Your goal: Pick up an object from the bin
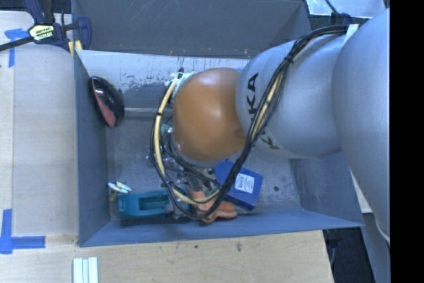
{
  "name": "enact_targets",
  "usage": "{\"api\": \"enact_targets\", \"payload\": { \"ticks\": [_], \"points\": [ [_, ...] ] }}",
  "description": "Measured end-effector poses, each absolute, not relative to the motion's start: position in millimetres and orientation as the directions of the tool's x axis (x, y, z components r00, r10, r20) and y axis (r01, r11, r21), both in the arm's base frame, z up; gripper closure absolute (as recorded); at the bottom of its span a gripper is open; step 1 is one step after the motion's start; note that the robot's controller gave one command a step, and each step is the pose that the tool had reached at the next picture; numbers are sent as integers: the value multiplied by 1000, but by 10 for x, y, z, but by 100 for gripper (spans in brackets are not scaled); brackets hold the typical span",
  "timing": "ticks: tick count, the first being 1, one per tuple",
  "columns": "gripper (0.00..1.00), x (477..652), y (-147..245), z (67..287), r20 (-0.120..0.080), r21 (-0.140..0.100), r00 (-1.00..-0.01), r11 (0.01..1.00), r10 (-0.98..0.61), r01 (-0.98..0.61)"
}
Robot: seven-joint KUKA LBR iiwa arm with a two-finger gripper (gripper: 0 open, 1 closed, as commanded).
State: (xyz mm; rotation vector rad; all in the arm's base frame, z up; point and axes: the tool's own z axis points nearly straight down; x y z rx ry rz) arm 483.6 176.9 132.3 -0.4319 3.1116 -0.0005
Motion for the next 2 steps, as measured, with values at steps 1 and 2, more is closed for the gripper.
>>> {"api": "enact_targets", "payload": {
  "ticks": [1, 2],
  "points": [
    [0, 4857, 1679, 786, -1, 5, -947, 947, -320, -320],
    [100, 4791, 1670, 780, 23, 4, -946, 946, -323, -323]
  ]
}}
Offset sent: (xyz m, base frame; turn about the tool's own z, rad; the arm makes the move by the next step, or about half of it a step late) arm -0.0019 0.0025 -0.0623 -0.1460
